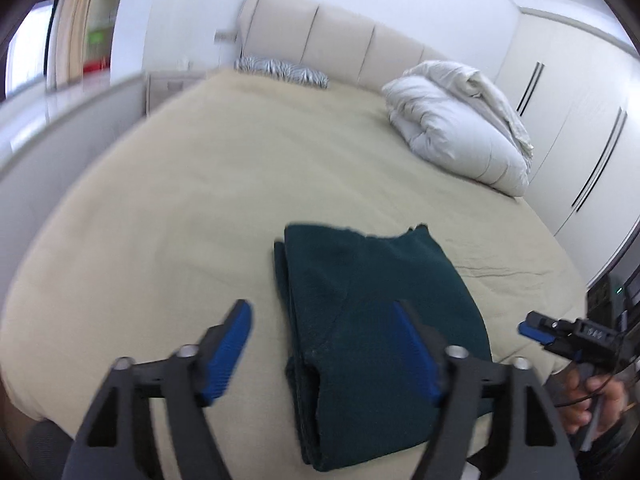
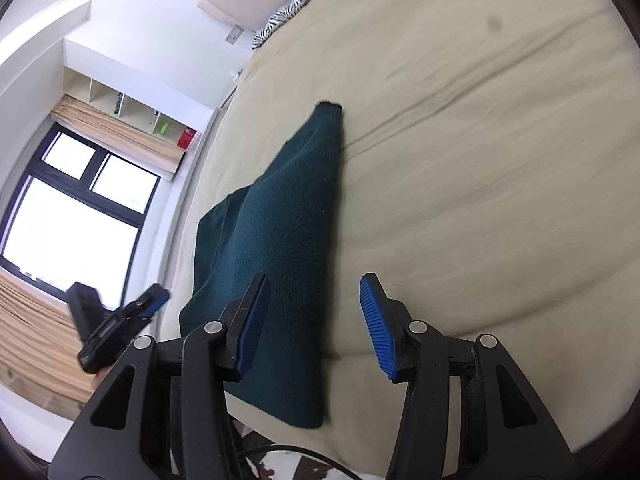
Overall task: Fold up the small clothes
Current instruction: 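Open both grippers and withdraw them from the folded sweater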
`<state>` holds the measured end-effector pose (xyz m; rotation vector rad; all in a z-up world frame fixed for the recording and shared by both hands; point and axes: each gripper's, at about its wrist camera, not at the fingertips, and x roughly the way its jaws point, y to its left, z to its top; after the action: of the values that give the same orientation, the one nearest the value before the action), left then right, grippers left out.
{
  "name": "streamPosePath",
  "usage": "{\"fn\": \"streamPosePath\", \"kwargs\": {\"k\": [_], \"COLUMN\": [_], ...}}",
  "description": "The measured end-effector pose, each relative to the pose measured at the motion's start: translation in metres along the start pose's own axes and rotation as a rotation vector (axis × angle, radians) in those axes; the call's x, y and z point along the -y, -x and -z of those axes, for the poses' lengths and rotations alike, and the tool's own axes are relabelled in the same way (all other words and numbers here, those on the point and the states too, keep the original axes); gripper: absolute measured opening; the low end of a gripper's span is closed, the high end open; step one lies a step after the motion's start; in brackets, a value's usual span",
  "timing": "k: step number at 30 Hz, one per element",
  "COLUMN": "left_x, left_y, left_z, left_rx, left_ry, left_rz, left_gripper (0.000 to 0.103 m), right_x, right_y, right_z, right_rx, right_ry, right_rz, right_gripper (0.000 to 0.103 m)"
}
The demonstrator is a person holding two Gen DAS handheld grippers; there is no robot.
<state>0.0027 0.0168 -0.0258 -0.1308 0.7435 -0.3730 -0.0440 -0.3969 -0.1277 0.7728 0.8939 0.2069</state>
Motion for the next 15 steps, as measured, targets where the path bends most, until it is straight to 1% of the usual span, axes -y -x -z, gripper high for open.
{"fn": "streamPosePath", "kwargs": {"k": [1, 2, 4, 5, 7, 8, 9, 10, 11, 12, 13, 14, 15], "left_x": [0.008, 0.015, 0.029, 0.034, 0.047, 0.051, 0.054, 0.057, 0.060, 0.061, 0.062, 0.063, 0.063], "left_y": [0.009, 0.018, 0.036, 0.043, 0.055, 0.062, 0.067, 0.074, 0.079, 0.084, 0.088, 0.091, 0.093], "left_z": [0.000, 0.000, 0.000, 0.000, -0.001, -0.001, -0.001, 0.000, -0.001, -0.001, -0.001, -0.003, -0.004], "left_rx": [0.043, 0.088, 0.178, 0.207, 0.261, 0.291, 0.311, 0.334, 0.345, 0.356, 0.361, 0.356, 0.350], "left_ry": [-0.024, -0.046, -0.102, -0.129, -0.177, -0.195, -0.204, -0.211, -0.210, -0.207, -0.198, -0.188, -0.178], "left_rz": [-0.028, -0.056, -0.113, -0.142, -0.215, -0.253, -0.274, -0.303, -0.319, -0.326, -0.323, -0.315, -0.301], "left_gripper": [0.097, 0.103, 0.103, 0.103, 0.103, 0.103, 0.103, 0.103, 0.103, 0.103, 0.103, 0.103, 0.103], "right_x": [-0.006, -0.017, -0.034, -0.044, -0.065, -0.077, -0.087, -0.097, -0.106, -0.117, -0.127, -0.136, -0.144], "right_y": [0.008, 0.017, 0.031, 0.038, 0.055, 0.060, 0.066, 0.072, 0.077, 0.081, 0.084, 0.087, 0.091], "right_z": [0.001, 0.003, 0.004, 0.005, 0.008, 0.011, 0.013, 0.016, 0.020, 0.024, 0.027, 0.030, 0.034], "right_rx": [0.021, 0.046, 0.088, 0.114, 0.182, 0.208, 0.238, 0.278, 0.310, 0.342, 0.376, 0.409, 0.453], "right_ry": [0.024, 0.055, 0.116, 0.149, 0.242, 0.284, 0.323, 0.362, 0.388, 0.413, 0.434, 0.442, 0.445], "right_rz": [0.014, 0.033, 0.078, 0.107, 0.172, 0.197, 0.223, 0.247, 0.258, 0.267, 0.280, 0.299, 0.322], "right_gripper": [0.046, 0.046, 0.050, 0.053, 0.058, 0.066, 0.073, 0.075, 0.079, 0.086, 0.091, 0.098, 0.102]}}
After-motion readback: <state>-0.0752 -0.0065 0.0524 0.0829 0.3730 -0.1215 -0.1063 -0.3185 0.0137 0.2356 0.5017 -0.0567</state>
